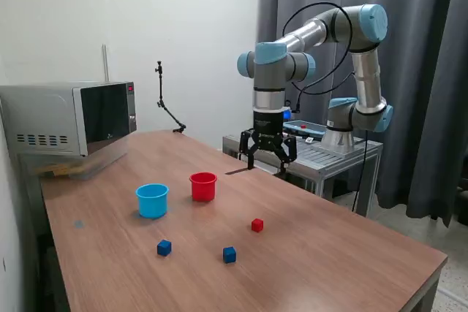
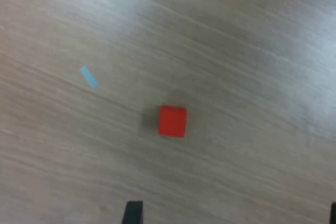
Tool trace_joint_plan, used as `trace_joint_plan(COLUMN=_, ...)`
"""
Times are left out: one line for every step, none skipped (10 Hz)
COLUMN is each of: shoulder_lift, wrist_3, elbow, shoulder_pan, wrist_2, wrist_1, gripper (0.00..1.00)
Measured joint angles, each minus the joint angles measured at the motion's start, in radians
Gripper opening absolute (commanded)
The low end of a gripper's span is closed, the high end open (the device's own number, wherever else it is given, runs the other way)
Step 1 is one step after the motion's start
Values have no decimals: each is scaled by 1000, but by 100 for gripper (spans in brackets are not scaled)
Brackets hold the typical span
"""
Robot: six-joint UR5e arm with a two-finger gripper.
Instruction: Place red objects in the red bin, and blue objects in the blue bin.
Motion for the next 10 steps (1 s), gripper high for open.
trace_joint_plan(shoulder_lift=1, wrist_3=2, elbow=10, shoulder_pan=-1, wrist_2=2, wrist_1=-1, gripper=100)
trace_joint_plan(shoulder_lift=2, wrist_3=2, elbow=19, shoulder_pan=-2, wrist_2=3, wrist_1=-3, gripper=100)
trace_joint_plan(shoulder_lift=4, wrist_3=2, elbow=26, shoulder_pan=-3, wrist_2=4, wrist_1=-6, gripper=100)
trace_joint_plan(shoulder_lift=7, wrist_3=2, elbow=37, shoulder_pan=-4, wrist_2=4, wrist_1=-9, gripper=100)
trace_joint_plan(shoulder_lift=11, wrist_3=2, elbow=48, shoulder_pan=-4, wrist_2=5, wrist_1=-13, gripper=100)
trace_joint_plan(shoulder_lift=15, wrist_3=3, elbow=59, shoulder_pan=-4, wrist_2=6, wrist_1=-31, gripper=100)
trace_joint_plan(shoulder_lift=20, wrist_3=3, elbow=76, shoulder_pan=-5, wrist_2=8, wrist_1=-64, gripper=100)
trace_joint_plan(shoulder_lift=24, wrist_3=3, elbow=94, shoulder_pan=-6, wrist_2=20, wrist_1=-102, gripper=100)
trace_joint_plan(shoulder_lift=28, wrist_3=3, elbow=110, shoulder_pan=-7, wrist_2=39, wrist_1=-140, gripper=100)
trace_joint_plan(shoulder_lift=34, wrist_3=3, elbow=126, shoulder_pan=-7, wrist_2=54, wrist_1=-171, gripper=100)
